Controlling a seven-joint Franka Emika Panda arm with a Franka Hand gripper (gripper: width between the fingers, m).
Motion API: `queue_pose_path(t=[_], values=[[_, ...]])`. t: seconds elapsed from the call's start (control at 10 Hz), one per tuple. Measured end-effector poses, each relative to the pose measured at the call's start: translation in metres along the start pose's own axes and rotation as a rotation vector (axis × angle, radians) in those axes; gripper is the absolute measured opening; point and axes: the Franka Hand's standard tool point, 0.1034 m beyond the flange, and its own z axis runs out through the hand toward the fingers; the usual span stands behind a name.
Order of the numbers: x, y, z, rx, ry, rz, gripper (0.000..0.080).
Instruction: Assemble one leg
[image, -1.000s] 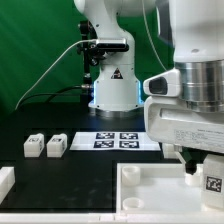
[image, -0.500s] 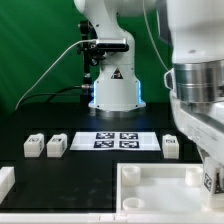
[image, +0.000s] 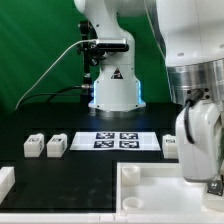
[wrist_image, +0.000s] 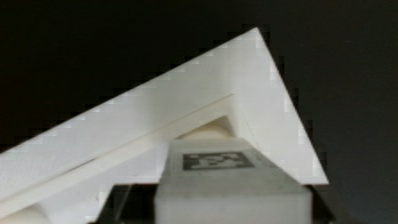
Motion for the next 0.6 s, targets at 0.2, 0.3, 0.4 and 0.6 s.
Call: queue_pose_path(t=[0.2, 0.3, 0.4, 0.6], values=[[-0.0005, 0.0032, 0.0021, -0.024, 0.035, -0.457, 0.0474], [-0.0024, 0.0061, 0.0015, -0.057, 0.062, -0.627, 0.0595], [-0.0003, 0.0036, 0.0012, -0.053, 0.064, -0.789, 0.0639], [0.0013, 0.0026, 0.0009, -0.063, 0.060, -1.056, 0.0648]])
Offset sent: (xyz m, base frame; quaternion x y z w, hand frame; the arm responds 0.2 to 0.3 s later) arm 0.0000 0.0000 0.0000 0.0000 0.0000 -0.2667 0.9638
